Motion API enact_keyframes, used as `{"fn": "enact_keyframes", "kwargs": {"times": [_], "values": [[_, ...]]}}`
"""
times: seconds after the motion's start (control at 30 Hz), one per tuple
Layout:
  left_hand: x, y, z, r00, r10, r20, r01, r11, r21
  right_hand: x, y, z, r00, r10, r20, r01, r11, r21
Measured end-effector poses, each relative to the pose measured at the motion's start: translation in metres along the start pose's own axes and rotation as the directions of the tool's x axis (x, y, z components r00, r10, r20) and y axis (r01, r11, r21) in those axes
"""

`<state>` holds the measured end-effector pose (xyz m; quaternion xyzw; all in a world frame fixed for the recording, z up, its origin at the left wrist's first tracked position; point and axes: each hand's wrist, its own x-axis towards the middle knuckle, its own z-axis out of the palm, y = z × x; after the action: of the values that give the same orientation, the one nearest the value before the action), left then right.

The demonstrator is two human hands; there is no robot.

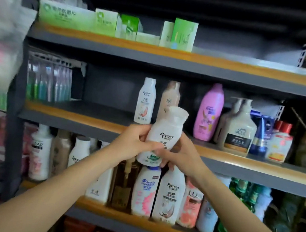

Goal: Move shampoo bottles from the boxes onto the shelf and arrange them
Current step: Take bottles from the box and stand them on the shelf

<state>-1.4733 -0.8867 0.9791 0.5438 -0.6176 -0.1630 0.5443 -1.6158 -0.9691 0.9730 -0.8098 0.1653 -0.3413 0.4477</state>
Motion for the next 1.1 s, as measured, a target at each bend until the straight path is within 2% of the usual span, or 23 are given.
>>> {"fn": "enact_keyframes", "kwargs": {"times": [0.1,0.2,0.27,0.33,0.47,0.57,0.63,0.7,0.8,0.87,1.0,1.1], "values": [[0.013,0.014,-0.012,0.993,0.090,-0.081,-0.089,0.996,0.018,0.017,-0.015,-0.006,0.989,-0.134,-0.065,0.134,0.991,0.009],[0.020,0.021,-0.033,0.970,0.132,-0.206,-0.153,0.984,-0.092,0.028,-0.032,-0.017,0.969,-0.192,-0.153,0.203,0.977,0.059],[0.022,0.016,-0.048,0.948,0.087,-0.306,-0.130,0.984,-0.123,0.039,-0.037,-0.024,0.948,-0.228,-0.223,0.247,0.967,0.060],[0.025,0.003,-0.058,0.939,0.009,-0.344,-0.043,0.995,-0.091,0.053,-0.038,-0.025,0.943,-0.242,-0.230,0.255,0.967,0.027],[0.042,-0.013,-0.069,0.960,-0.056,-0.275,0.080,0.994,0.078,0.089,-0.035,-0.002,0.980,-0.133,-0.148,0.131,0.991,-0.019],[0.064,-0.017,-0.078,0.970,-0.104,-0.218,0.141,0.977,0.161,0.125,-0.038,0.020,0.987,-0.143,-0.074,0.138,0.988,-0.074],[0.076,-0.024,-0.086,0.963,-0.141,-0.232,0.189,0.962,0.199,0.146,-0.036,0.030,0.991,-0.128,-0.024,0.123,0.979,-0.163],[0.083,-0.034,-0.095,0.953,-0.164,-0.253,0.228,0.942,0.245,0.158,-0.029,0.036,0.998,-0.057,-0.009,0.054,0.983,-0.174],[0.092,-0.044,-0.100,0.945,-0.198,-0.259,0.271,0.918,0.288,0.163,-0.014,0.039,0.998,0.043,-0.038,-0.048,0.991,-0.124],[0.099,-0.048,-0.097,0.947,-0.239,-0.215,0.293,0.917,0.272,0.166,-0.006,0.039,0.992,0.089,-0.089,-0.099,0.989,-0.112],[0.114,-0.049,-0.083,0.936,-0.341,-0.084,0.350,0.893,0.284,0.178,0.000,0.033,0.973,0.137,-0.184,-0.182,0.949,-0.257],[0.125,-0.050,-0.077,0.928,-0.359,-0.096,0.371,0.882,0.292,0.186,0.001,0.030,0.961,0.157,-0.229,-0.238,0.888,-0.392]]}}
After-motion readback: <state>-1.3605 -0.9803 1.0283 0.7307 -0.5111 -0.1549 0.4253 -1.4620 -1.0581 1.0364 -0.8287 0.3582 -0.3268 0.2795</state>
